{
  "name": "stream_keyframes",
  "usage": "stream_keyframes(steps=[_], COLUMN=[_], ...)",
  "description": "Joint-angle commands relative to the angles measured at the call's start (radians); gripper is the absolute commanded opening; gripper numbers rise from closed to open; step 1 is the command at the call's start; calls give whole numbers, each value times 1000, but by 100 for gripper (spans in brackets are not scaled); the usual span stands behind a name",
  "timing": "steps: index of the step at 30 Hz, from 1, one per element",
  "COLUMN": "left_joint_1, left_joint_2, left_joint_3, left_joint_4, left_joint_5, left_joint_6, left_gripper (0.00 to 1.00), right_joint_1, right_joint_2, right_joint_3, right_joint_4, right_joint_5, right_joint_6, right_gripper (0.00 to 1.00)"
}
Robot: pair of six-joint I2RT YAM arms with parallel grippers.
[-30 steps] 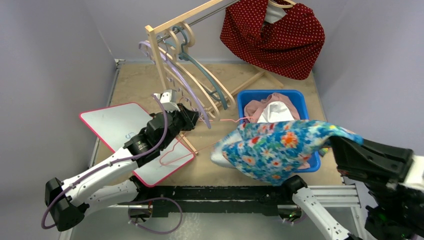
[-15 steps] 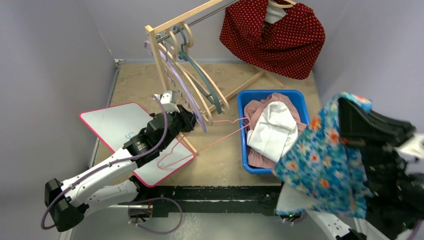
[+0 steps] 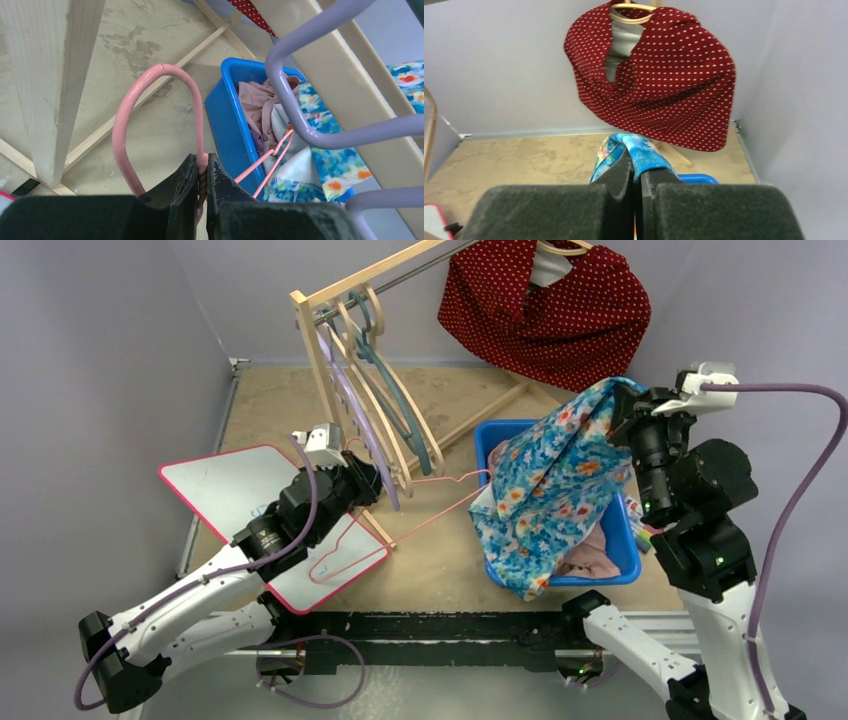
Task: Remove the skirt from the hanger
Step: Place the skirt in the bin.
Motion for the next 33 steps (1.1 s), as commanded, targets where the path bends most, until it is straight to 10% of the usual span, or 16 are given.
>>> stream_keyframes(steps=[1, 33], left_joint_1=[3, 3], left_joint_2=[-9, -10], left_joint_3=[32, 58], left_joint_4=[13, -8], left_joint_5=[-20, 5], left_joint_6=[21, -14], left_gripper=[0, 0], right_joint_1=[4, 4], right_joint_2=[-34, 190], right_joint_3=[94, 98], right_joint_4=[82, 153], right_joint_5=[142, 27], right_joint_6=[-83, -74], right_gripper=[0, 0])
